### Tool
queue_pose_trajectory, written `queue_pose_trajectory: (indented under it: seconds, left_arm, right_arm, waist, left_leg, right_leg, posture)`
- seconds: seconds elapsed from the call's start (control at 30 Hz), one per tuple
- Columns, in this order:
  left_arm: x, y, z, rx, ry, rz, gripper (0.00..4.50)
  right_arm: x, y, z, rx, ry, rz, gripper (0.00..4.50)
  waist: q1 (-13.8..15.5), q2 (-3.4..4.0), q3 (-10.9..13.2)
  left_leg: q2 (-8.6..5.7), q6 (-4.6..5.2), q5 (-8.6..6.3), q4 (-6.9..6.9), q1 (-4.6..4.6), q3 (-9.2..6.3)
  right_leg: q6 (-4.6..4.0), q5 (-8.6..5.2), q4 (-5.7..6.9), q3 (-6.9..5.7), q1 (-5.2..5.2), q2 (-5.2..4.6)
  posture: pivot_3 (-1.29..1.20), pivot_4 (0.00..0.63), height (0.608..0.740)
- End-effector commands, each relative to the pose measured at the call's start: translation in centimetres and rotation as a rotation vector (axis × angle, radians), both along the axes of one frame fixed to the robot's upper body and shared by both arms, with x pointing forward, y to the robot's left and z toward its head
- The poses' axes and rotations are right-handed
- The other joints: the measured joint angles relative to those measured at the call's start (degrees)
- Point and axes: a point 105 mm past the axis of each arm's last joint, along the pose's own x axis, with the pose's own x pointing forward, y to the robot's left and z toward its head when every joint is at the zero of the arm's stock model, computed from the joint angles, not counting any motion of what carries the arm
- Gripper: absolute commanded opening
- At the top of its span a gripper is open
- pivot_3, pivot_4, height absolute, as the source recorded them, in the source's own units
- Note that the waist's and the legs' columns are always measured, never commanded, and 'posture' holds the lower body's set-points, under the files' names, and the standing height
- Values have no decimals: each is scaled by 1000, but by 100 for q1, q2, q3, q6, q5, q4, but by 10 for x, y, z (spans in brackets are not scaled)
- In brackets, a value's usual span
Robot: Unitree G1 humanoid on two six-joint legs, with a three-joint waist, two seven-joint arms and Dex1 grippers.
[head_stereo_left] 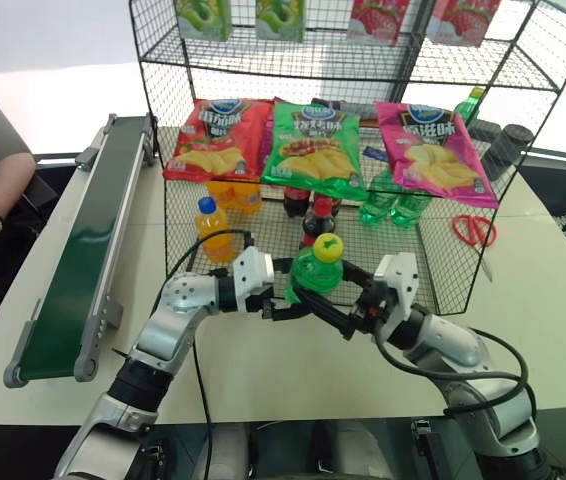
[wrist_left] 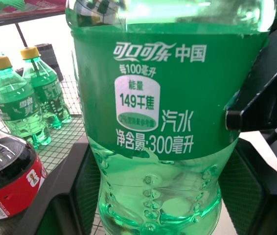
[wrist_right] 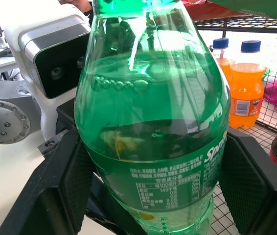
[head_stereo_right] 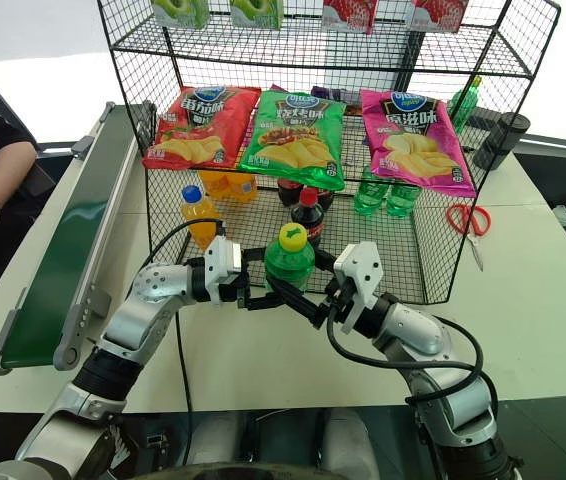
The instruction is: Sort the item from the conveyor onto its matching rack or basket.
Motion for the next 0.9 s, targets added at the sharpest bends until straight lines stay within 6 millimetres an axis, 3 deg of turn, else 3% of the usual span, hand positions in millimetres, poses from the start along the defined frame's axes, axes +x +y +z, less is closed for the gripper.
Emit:
queue_pose_trajectory:
  seconds: [0.03,0.2,0.33,0.4,0.63,0.9]
  left_arm:
    - [2,3,4,0,-23,33,4413]
    - [13,27,-14,25,31,175,4413]
    - [14,42,-18,20,46,249,4413]
    - [16,47,-9,-19,54,284,4413]
    - [1,40,1,-29,67,225,4413]
    - [-12,29,5,-8,77,126,4413]
  right_arm:
    - [2,1,16,31,-76,-3,3022]
    - [17,-21,15,5,-116,-152,3022]
    - [28,-54,3,-40,-120,-339,3022]
    - [35,-83,-10,-74,-98,-493,3022]
    - [51,-129,-26,-54,-68,-742,3022]
    - [80,-146,-36,4,-50,-840,3022]
  waist:
    - [0,0,0]
    - [-1,0,0]
    - [14,0,0]
    - [22,0,0]
    - [-38,16,2]
    - [-20,27,6]
  left_leg:
    - [0,0,0,0,0,0]
    - [0,0,0,-1,0,0]
    - [0,0,0,0,0,0]
    - [-2,-1,0,0,-1,0]
    - [4,-1,1,-5,4,4]
    - [4,-2,1,-1,4,7]
  right_leg:
    - [0,0,0,0,0,0]
    - [0,0,0,0,0,0]
    - [0,0,0,0,0,-1]
    - [1,0,0,-1,1,-3]
    - [1,0,2,6,0,-4]
    - [0,0,4,6,-1,2]
  posture:
    - [0,150,732]
    - [0,150,732]
    - [0,150,732]
    - [0,150,732]
    - [0,150,732]
    - [0,150,732]
